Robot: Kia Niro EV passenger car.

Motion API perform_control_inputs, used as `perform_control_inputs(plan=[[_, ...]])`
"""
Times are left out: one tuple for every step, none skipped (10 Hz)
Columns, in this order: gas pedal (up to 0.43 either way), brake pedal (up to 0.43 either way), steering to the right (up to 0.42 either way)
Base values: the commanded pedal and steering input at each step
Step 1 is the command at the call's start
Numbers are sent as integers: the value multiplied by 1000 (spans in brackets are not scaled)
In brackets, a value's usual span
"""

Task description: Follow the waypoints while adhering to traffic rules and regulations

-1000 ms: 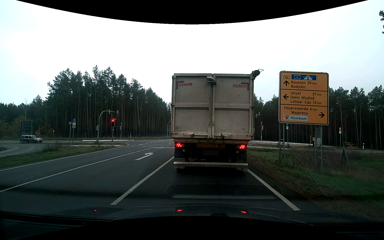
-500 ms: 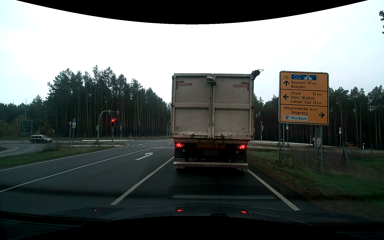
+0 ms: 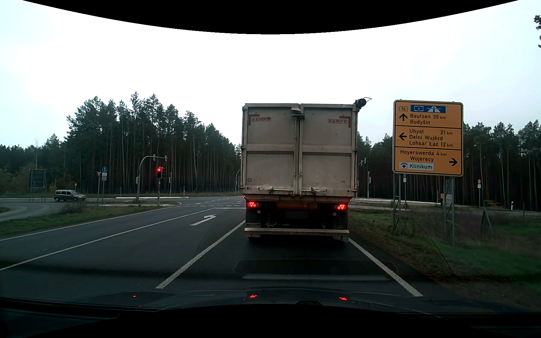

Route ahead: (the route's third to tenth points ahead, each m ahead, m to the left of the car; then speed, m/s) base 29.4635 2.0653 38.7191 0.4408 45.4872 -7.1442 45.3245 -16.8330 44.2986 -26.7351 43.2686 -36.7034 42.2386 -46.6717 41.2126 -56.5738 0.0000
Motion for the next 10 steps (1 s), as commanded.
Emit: perform_control_inputs(plan=[[0, 354, 0], [0, 354, 0], [0, 354, 0], [0, 354, 0], [0, 354, -1], [0, 354, -1], [0, 354, -2], [0, 354, -2], [0, 354, -2], [0, 354, -2]])
